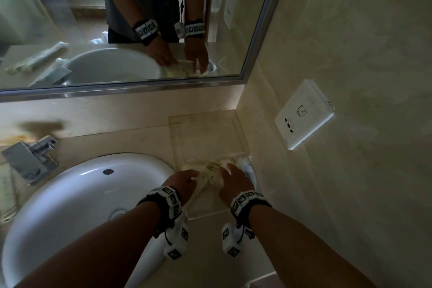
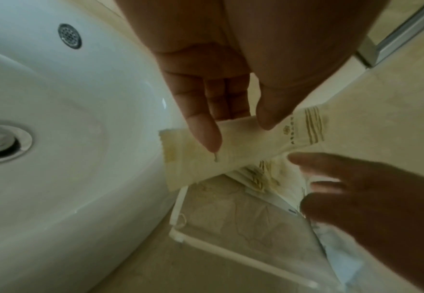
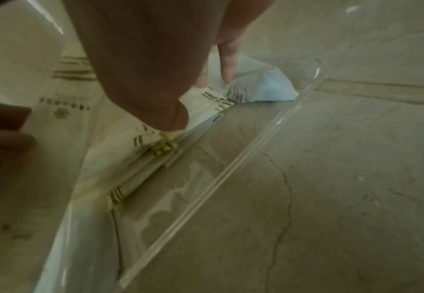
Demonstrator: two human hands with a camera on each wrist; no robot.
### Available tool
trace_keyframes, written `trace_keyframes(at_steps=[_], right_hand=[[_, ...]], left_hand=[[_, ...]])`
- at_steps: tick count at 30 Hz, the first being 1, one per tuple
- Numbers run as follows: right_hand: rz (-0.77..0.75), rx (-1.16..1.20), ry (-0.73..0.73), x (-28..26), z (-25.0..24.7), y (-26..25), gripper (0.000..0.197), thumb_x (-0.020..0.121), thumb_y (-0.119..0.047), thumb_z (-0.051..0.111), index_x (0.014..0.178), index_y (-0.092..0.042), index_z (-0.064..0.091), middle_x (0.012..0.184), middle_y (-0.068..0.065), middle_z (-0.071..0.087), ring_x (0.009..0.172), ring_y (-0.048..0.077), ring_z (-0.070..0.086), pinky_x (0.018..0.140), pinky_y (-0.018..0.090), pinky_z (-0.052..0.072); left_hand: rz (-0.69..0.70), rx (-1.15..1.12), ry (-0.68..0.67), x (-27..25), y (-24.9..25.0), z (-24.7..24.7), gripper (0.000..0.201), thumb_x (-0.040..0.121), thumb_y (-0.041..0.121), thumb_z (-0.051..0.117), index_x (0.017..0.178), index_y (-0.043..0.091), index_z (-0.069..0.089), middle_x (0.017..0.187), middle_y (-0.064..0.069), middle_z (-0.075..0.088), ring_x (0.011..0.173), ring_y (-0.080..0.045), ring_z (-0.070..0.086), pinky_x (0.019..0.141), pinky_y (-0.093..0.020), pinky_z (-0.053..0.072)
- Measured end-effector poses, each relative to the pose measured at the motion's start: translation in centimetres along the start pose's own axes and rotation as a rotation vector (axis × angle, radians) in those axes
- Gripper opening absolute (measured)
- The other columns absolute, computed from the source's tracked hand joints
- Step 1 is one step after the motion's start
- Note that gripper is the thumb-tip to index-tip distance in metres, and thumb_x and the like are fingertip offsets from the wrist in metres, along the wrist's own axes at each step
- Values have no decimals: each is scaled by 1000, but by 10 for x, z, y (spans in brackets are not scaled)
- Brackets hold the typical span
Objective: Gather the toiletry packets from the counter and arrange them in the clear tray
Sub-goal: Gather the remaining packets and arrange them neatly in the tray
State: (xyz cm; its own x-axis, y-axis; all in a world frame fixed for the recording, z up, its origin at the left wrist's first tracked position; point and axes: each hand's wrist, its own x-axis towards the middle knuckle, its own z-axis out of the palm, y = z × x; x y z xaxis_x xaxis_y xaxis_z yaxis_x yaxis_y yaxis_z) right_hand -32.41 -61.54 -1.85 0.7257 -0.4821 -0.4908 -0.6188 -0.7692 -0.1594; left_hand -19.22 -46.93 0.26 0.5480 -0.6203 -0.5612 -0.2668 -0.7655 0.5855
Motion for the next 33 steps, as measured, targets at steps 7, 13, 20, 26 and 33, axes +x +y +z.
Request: trace_keyframes(at_steps=[7,13,20,26,33], right_hand=[[-41,307,321,-22,-5,3,58,91,-26,52,147,-29,38,150,-4,38,138,16,35,114,32,29],[-164,158,364,-25,12,18,30,100,-16,42,116,-21,67,113,-4,65,116,4,47,116,24,14],[-60,14,91,-25,21,22,34,92,-10,49,120,-24,63,124,3,58,114,21,59,98,35,48],[-49,-126,69,-25,28,6,38,91,-13,50,124,-28,61,131,5,54,126,27,48,104,42,42],[30,-129,-92,-31,20,2,39,91,-20,54,130,-20,59,140,10,46,126,27,50,103,42,46]], left_hand=[[106,168,-87,-3,20,12,40,98,25,44,136,31,55,142,2,53,127,-18,52,105,-26,41],[134,190,-84,-4,23,27,41,97,23,42,136,29,55,144,0,51,128,-19,50,107,-28,38],[97,247,-135,-9,7,27,40,97,18,44,132,28,60,141,1,53,127,-20,52,108,-28,39],[52,229,-143,-12,-3,24,36,96,18,48,128,27,62,140,2,54,126,-19,53,106,-26,40],[42,212,-170,-15,-8,30,33,95,19,51,125,25,64,139,2,54,124,-19,54,108,-29,42]])
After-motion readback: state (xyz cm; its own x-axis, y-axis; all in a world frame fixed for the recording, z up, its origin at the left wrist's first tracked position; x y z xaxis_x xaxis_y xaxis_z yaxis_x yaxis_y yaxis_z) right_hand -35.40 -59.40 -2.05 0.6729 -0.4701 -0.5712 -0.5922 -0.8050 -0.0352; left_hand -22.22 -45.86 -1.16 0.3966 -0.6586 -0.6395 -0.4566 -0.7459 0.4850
